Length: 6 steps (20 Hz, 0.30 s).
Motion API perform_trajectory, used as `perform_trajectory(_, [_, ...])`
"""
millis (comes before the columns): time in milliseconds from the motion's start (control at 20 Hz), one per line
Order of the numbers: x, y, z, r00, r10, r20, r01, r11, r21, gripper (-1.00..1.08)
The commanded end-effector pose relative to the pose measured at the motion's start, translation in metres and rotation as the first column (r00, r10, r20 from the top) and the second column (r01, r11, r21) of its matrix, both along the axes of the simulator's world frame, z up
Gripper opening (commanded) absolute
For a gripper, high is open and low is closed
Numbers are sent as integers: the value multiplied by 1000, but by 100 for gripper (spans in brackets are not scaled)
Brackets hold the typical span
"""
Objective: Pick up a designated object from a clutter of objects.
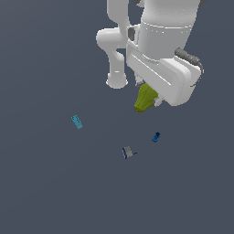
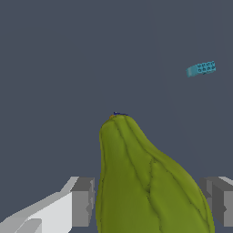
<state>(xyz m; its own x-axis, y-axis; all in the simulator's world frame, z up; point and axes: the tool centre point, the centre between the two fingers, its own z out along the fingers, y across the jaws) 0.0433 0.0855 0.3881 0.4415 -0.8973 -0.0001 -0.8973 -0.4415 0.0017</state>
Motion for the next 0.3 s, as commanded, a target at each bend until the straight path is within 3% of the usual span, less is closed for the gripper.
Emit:
perform_trajectory(0, [2, 3, 6, 1000, -1, 2, 1, 1000, 0, -100])
perform_trajectory(250, [4, 6, 10, 1000, 0, 2, 0, 1000, 1, -100])
